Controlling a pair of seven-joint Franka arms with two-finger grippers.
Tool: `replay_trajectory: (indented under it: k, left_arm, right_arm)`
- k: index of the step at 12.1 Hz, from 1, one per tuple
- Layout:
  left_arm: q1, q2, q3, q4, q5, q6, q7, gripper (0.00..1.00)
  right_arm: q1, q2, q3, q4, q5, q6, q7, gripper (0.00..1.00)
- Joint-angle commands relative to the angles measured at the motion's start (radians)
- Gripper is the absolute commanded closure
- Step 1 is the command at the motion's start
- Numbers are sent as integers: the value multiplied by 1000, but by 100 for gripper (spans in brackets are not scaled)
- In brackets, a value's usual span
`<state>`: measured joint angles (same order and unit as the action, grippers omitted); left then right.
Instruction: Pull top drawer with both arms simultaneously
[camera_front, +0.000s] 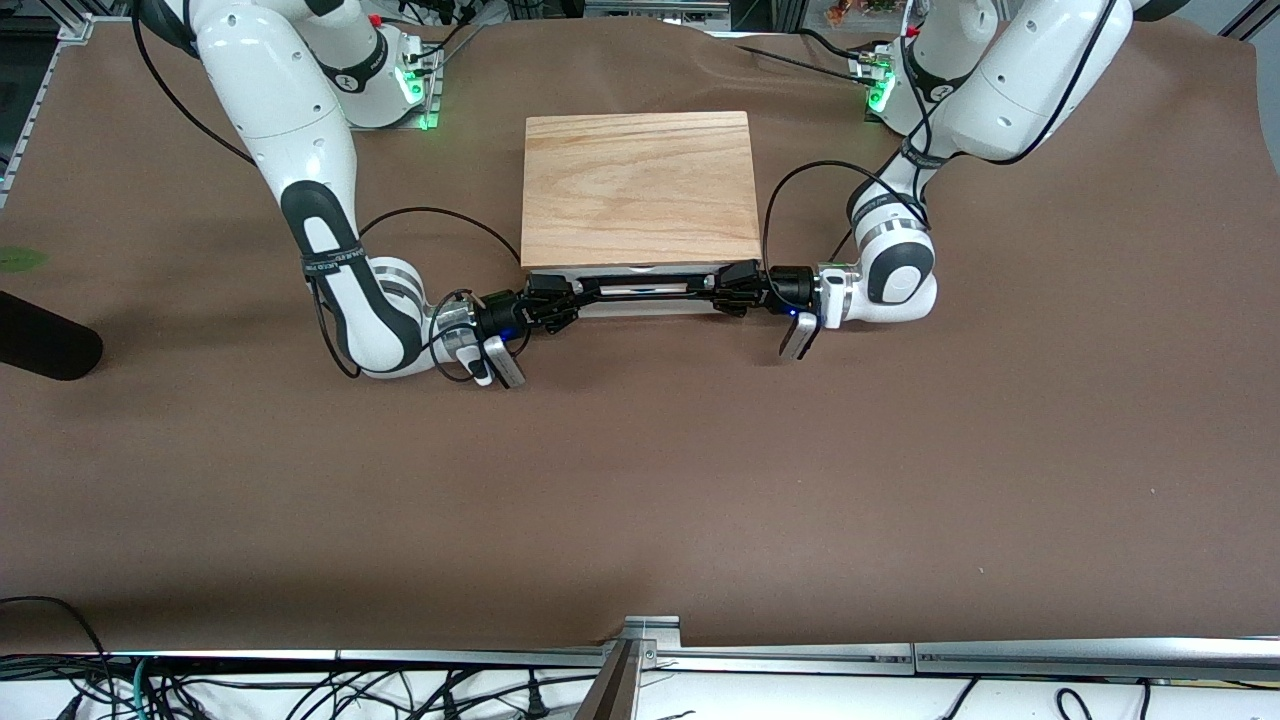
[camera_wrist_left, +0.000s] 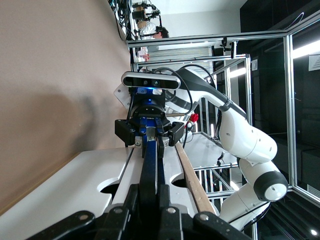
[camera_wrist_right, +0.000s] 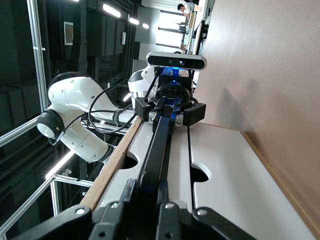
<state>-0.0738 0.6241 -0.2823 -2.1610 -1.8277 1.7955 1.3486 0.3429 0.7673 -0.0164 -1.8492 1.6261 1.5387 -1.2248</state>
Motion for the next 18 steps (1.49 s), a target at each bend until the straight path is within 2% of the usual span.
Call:
replay_trajectory:
  k: [1,8,11,14,18]
  left_arm:
    - [-12,2,8,-14,-15,21,24,100]
    - [-11,8,29,9,-5,21,-31,100]
    - [-11,32,44,56,-2,21,-75,100]
    - [-12,37,46,64,-2,21,-91,100]
    - [-11,37,46,55,1,21,-91,100]
  right_arm:
    - [-13,24,-4,40,14,18,7,79]
    - [-53,116,-5,254,58,64,151,79]
    - [-76,135,-7,312,58,69,198,79]
    - [-73,139,-7,323,58,93,196,79]
    - [-45,136,-5,276,55,93,157,78]
